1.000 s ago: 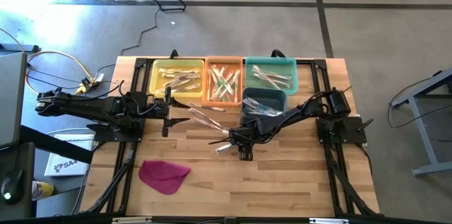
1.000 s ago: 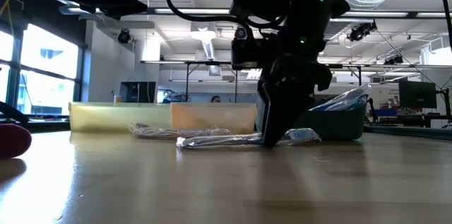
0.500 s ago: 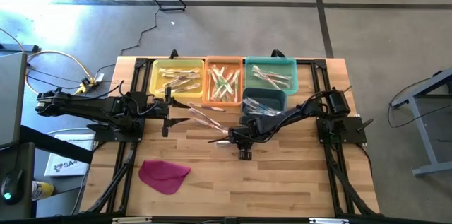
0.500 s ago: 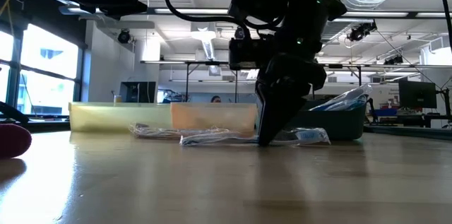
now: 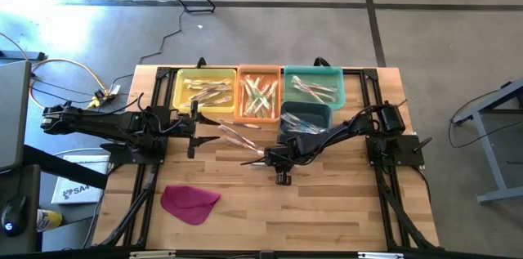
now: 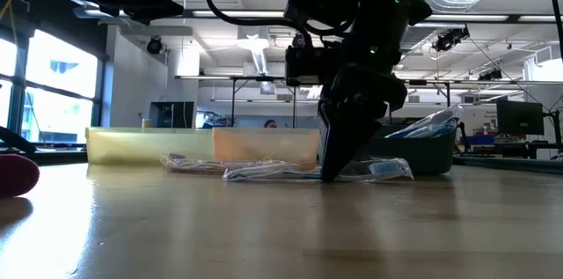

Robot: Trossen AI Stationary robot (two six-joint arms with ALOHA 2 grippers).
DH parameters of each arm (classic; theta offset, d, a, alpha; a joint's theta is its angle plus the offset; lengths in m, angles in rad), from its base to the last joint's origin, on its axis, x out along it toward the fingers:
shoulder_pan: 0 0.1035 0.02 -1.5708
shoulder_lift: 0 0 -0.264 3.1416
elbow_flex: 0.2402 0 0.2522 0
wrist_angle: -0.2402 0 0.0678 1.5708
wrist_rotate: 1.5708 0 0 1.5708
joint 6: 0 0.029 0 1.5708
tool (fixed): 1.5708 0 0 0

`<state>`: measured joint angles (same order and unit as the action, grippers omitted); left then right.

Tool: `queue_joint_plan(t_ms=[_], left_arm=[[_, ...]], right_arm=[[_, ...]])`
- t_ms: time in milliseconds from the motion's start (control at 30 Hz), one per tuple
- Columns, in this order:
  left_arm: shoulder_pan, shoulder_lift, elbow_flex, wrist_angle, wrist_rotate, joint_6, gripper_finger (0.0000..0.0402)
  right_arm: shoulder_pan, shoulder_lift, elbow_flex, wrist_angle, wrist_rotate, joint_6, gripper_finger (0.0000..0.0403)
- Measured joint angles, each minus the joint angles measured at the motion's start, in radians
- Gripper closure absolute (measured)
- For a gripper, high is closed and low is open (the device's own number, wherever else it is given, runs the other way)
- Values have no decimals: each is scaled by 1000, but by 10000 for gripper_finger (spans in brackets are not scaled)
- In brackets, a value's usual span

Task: Pick & Place Toothbrushes
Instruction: Put the blue toothbrush into the dark blue bin

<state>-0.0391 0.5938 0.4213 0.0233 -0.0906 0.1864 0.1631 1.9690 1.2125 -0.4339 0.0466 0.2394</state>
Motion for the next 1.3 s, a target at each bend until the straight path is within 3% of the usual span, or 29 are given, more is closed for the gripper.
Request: queue_joint_plan(t_ms=[867,1300], left_arm=[[0,0,0,0,0,0,208],[0,0,0,-4,0,2,208]], right_arm=[[1,-54,64,-39,7,21,401],[1,-204,65,-42,134,25,400]])
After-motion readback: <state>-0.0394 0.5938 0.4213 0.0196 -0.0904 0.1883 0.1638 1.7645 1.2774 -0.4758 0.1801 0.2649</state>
